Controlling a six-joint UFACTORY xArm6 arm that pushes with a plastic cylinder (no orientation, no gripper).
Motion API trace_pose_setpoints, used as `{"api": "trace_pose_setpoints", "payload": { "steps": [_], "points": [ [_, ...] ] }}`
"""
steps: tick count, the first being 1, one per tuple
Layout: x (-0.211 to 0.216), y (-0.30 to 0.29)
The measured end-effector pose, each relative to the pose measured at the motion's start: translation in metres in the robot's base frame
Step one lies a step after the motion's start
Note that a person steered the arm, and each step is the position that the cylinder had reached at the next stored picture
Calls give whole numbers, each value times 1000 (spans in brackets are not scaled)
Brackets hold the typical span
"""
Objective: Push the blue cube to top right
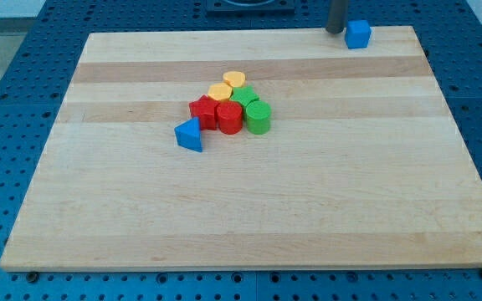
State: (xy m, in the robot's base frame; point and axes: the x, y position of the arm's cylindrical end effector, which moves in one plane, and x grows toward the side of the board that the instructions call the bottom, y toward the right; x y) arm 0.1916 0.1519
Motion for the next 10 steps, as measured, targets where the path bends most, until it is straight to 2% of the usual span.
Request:
{"api": "trace_pose_setpoints", "payload": {
  "steps": [3, 6, 8, 10],
  "points": [
    [0, 38],
    [0, 27],
    [1, -6],
    [21, 3]
  ]
}}
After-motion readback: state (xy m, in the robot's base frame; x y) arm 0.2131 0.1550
